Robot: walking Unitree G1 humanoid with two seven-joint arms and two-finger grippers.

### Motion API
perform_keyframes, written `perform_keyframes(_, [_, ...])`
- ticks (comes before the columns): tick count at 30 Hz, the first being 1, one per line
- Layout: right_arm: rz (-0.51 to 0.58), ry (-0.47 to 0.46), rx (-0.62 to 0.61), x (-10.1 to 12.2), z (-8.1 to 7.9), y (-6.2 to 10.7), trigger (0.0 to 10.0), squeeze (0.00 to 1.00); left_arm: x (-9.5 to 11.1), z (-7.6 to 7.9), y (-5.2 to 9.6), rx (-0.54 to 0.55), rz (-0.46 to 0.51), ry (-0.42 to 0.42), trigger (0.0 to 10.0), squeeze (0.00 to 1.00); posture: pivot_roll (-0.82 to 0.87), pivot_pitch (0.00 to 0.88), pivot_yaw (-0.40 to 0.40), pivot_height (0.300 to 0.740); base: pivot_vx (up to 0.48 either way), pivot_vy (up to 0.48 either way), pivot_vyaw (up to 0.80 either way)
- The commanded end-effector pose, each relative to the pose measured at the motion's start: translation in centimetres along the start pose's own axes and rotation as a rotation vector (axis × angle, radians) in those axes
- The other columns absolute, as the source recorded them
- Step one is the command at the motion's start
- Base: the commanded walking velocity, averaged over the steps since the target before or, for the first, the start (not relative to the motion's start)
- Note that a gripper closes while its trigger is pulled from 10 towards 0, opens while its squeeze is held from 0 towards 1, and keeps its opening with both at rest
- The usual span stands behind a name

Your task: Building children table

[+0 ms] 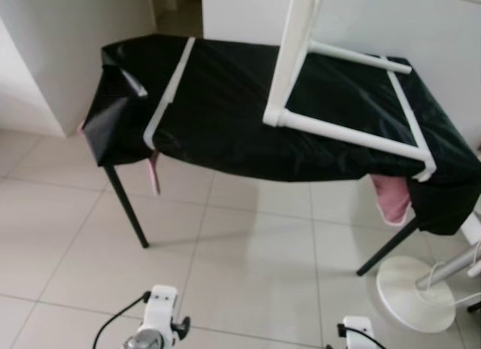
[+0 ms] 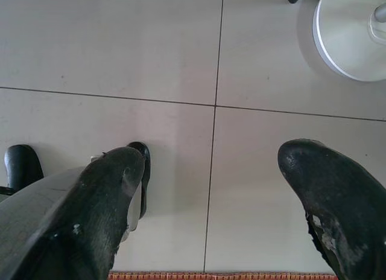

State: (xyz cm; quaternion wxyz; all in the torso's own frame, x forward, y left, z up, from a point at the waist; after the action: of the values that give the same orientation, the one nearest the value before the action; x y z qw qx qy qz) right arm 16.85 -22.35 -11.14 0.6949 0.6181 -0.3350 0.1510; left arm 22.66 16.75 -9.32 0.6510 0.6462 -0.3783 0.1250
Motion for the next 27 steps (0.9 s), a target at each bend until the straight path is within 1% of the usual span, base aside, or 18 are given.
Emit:
perform_keyframes(1, [-0.029,-0.013,-0.011,-0.87,0.19,0.22,10.0,0.0,-0.67,0.64,0.11,-0.032,-0.018,0.004,10.0,0.0,-0.02,0.005,-0.027,0.74,0.0,0.0,0.0])
perform_keyframes(27, [-0.036,-0.014,-0.016,-1.1,0.43,0.31,10.0,0.0,-0.61,0.92,0.07,-0.04,-0.013,0.009,10.0,0.0,-0.02,0.01,-0.029,0.74,0.0,0.0,0.0])
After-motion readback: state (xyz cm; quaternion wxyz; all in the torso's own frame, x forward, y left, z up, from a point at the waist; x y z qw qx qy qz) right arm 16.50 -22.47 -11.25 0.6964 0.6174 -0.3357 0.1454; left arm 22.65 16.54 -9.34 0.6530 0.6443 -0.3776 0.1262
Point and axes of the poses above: a point about 5 cm out from each wrist's last joint towards the gripper, its own y axis pointing back from the gripper into the wrist, its own x axis along the axis of the wrist's last joint, z = x × y, the point moved 3 cm from there along -y, pointing out of the wrist towards the gripper, and after that the axes turned 13 degrees about -y, right-handed, at the moved point
